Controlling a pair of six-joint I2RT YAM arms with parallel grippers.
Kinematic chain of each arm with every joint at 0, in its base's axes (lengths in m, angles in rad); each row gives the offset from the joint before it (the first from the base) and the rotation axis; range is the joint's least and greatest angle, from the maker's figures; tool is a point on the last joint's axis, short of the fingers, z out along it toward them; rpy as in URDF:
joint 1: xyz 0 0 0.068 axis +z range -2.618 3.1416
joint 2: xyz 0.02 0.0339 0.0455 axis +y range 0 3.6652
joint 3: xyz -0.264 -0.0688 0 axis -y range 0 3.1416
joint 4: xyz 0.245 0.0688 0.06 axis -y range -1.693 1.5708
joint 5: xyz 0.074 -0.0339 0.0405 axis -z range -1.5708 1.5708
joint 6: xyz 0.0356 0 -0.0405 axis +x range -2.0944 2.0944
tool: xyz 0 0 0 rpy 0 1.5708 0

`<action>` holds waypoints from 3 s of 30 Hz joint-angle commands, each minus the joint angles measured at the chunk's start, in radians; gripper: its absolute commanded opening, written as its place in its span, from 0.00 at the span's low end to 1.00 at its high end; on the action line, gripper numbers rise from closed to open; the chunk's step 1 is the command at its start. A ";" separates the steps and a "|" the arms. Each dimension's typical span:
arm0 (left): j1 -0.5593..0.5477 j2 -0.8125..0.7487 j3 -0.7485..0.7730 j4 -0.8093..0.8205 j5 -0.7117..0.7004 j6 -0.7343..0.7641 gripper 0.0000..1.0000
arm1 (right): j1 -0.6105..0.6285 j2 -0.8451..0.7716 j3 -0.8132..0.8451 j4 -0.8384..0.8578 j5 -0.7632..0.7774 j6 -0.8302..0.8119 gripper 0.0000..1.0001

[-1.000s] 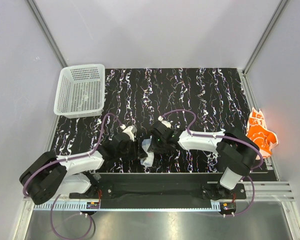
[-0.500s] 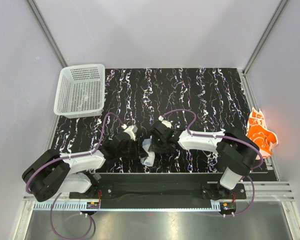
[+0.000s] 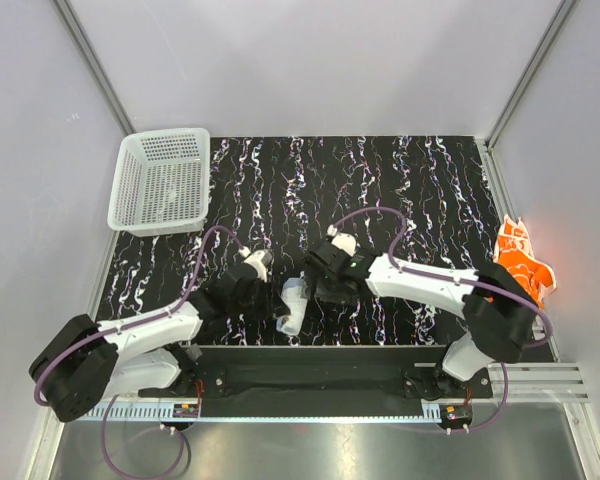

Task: Roll the towels
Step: Place the rolled towel into the container

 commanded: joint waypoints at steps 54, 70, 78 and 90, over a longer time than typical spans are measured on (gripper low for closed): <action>0.820 0.080 0.874 -0.656 -0.003 0.354 0.00 | -0.008 -0.458 -0.173 0.000 0.015 0.010 0.85; 1.047 0.504 1.249 -0.774 -0.256 0.319 0.00 | -0.008 -0.518 -0.261 -0.029 -0.034 0.007 0.85; 1.038 0.691 1.277 -0.746 -0.278 0.176 0.00 | -0.008 -0.483 -0.236 -0.043 -0.064 -0.018 0.84; 0.995 1.055 1.630 -0.786 -0.325 0.101 0.00 | -0.010 -0.487 -0.233 -0.104 -0.005 -0.021 0.86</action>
